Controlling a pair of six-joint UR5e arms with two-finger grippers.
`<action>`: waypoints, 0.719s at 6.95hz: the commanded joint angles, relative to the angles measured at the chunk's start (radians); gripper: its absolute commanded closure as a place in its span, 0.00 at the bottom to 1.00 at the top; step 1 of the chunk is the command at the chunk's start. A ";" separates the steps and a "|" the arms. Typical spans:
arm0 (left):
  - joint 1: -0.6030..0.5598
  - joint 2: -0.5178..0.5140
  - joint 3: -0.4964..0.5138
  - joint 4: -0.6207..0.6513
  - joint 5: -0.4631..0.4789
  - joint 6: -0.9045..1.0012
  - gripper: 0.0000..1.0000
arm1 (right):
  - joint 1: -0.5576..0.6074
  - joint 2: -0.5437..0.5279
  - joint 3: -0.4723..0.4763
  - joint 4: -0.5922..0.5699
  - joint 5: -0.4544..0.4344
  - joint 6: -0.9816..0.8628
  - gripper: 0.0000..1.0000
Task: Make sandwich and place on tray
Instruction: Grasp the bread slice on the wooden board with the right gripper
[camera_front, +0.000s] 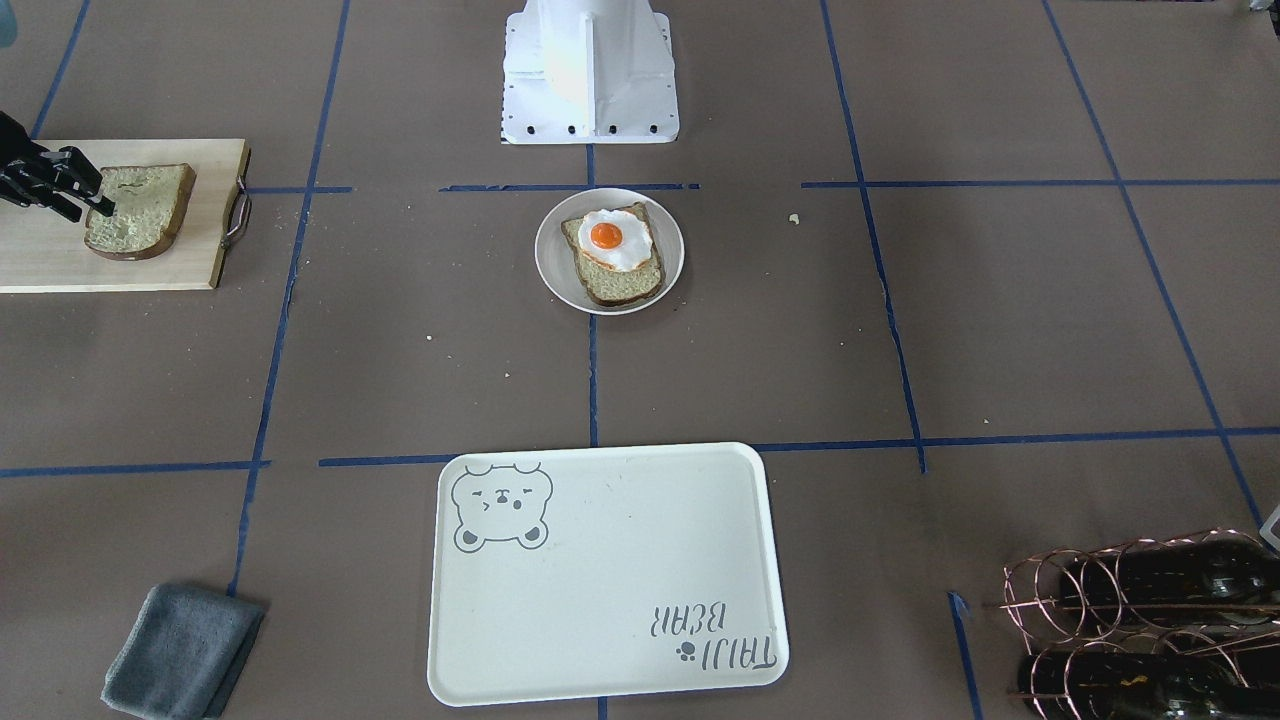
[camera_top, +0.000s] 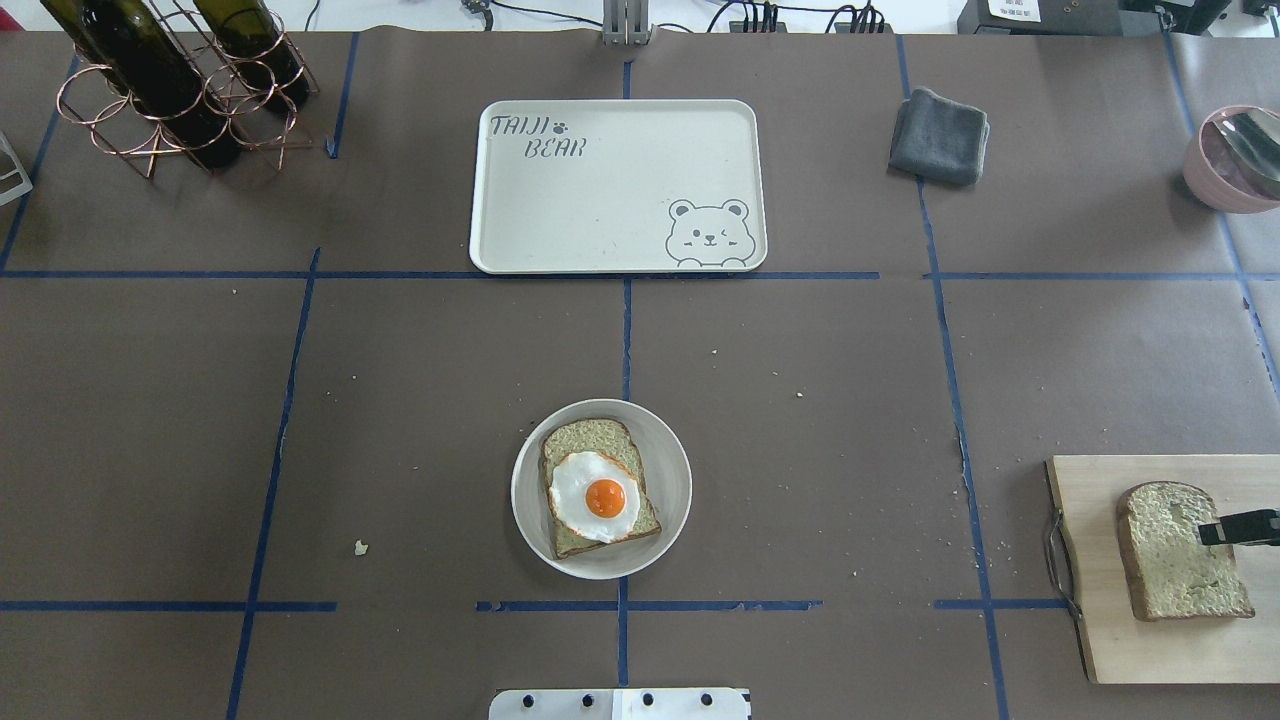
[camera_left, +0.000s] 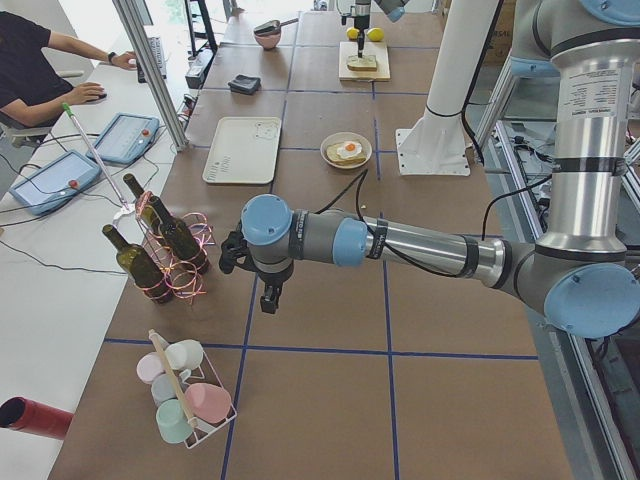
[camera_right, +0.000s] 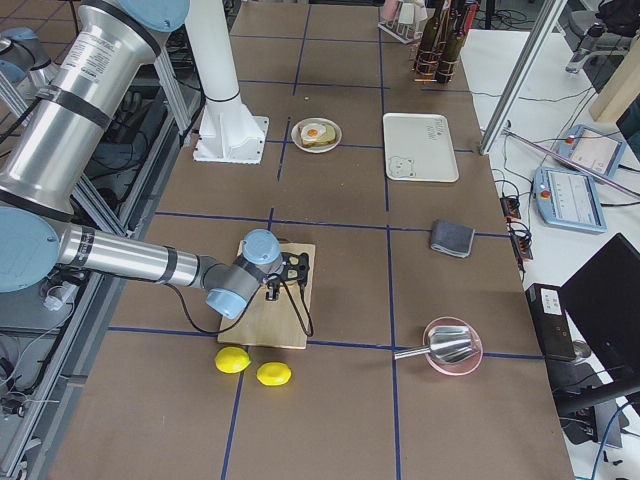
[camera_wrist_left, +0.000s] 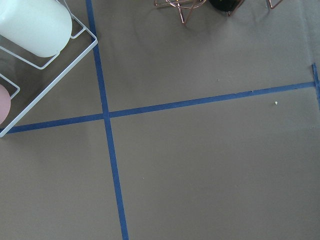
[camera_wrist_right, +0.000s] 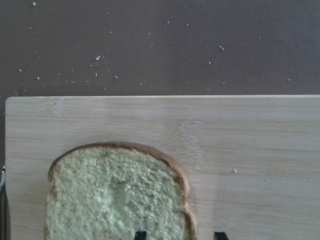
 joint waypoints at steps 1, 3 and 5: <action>0.001 -0.001 0.000 0.000 0.000 0.000 0.00 | 0.000 -0.001 -0.001 0.000 0.012 0.000 0.85; -0.001 0.001 -0.002 0.000 0.000 -0.003 0.00 | 0.002 -0.001 -0.001 0.000 0.012 0.000 1.00; -0.001 0.001 -0.006 0.000 0.000 -0.003 0.00 | 0.003 0.001 0.010 0.004 0.015 -0.001 1.00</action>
